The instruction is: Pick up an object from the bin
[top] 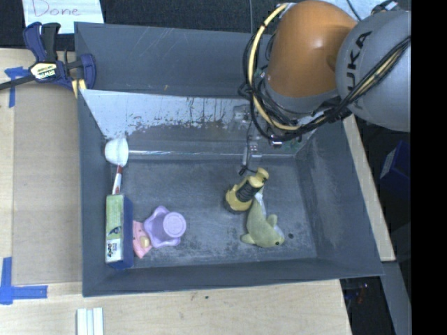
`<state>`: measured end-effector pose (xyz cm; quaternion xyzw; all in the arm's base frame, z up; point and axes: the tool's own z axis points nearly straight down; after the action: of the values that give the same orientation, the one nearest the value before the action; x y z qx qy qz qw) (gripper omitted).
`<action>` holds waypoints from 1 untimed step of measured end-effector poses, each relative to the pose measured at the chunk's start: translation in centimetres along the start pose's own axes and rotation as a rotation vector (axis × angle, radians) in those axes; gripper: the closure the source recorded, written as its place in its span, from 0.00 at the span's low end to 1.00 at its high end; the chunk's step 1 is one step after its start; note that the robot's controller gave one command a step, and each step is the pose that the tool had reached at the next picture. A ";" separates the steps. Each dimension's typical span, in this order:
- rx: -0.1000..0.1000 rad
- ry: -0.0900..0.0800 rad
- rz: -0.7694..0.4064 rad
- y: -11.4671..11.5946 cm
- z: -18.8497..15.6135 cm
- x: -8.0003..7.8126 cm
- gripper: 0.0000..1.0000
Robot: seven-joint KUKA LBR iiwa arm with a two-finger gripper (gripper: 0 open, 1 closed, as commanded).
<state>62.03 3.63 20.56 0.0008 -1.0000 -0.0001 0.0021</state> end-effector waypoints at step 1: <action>0.000 -0.008 0.001 0.0 -0.5 -0.1 0.00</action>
Offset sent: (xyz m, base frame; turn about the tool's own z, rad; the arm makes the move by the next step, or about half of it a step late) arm -0.0357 -0.0276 -0.1356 0.1454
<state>62.16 3.60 21.11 0.0001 -1.0000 -0.0002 -0.0021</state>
